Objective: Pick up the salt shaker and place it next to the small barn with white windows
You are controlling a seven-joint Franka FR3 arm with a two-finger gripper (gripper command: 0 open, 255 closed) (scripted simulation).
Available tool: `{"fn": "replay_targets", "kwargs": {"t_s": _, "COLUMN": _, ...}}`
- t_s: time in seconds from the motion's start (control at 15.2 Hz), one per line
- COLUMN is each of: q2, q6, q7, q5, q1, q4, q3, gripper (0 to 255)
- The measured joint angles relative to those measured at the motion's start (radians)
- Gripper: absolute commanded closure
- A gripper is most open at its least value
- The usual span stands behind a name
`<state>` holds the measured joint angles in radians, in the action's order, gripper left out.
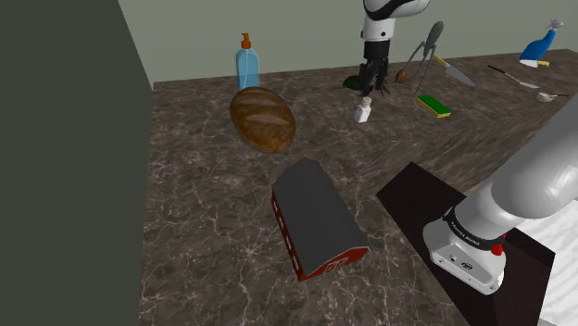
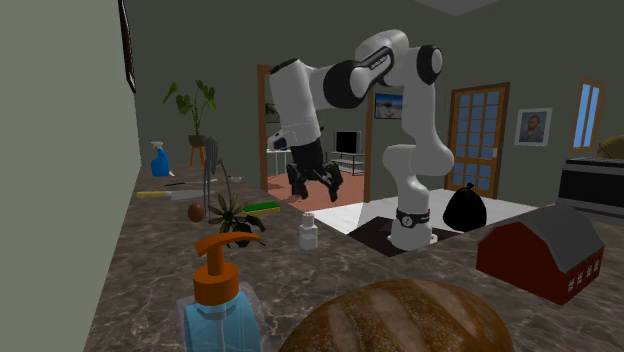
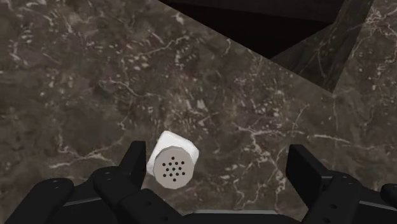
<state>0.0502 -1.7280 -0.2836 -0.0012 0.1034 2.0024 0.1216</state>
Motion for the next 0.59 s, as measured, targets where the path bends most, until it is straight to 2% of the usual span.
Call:
{"fn": "replay_targets", "kwargs": {"t_s": 0.26, "q2": 0.152, "q6": -0.003, "q7": -0.044, "q5": 0.003, "q1": 0.019, "q4": -0.122, "q3": 0.012, "gripper": 0}}
{"fn": "replay_targets", "kwargs": {"t_s": 0.59, "q2": 0.167, "q6": -0.068, "q7": -0.051, "q5": 0.002, "q1": 0.022, "q4": -0.068, "q3": 0.014, "gripper": 0}}
